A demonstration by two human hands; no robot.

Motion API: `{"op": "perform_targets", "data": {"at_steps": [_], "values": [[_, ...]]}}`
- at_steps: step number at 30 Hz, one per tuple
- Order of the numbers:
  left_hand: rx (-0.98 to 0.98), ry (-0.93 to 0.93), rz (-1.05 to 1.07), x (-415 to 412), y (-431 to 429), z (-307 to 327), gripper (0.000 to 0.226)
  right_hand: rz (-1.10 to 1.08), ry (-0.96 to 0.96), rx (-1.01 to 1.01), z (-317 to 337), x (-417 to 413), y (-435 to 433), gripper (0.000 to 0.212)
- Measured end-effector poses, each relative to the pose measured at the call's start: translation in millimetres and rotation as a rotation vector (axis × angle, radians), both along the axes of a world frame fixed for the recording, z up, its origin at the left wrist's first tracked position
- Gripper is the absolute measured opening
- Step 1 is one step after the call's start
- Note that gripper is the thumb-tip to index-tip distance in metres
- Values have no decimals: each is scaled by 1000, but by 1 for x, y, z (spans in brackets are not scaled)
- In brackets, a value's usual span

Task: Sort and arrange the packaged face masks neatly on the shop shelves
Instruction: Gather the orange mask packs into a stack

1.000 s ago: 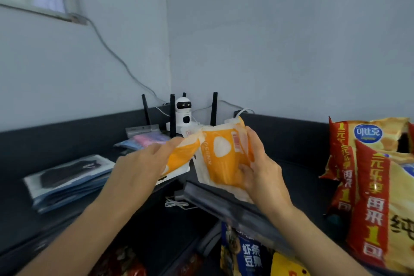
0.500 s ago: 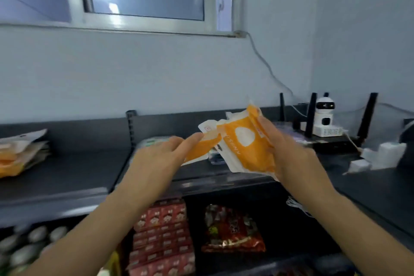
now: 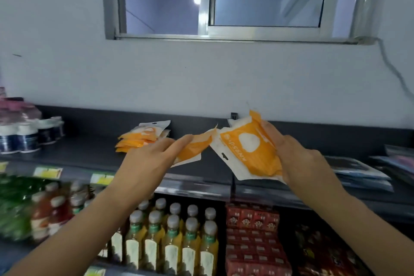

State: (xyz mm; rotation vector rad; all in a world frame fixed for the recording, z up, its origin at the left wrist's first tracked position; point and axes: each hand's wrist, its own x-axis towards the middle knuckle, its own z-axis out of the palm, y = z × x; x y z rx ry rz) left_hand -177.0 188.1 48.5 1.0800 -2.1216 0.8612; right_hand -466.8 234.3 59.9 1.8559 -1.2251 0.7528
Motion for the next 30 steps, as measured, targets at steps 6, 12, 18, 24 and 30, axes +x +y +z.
{"op": "perform_targets", "data": {"at_steps": [6,12,18,24,30], "values": [[40,36,85,117,-20,1,102,-5,31,38,6,96,-51,107],[64,56,132,203,-45,-4,101,44,135,-23,12,177,-90,107],[32,62,140,256,-65,-4,92,37,158,33,13,229,-127,118],[40,91,186,282,-89,-10,89,-73,171,204,24,252,-162,109],[28,21,136,277,-129,-23,89,-131,178,185,34,242,-207,107]]}}
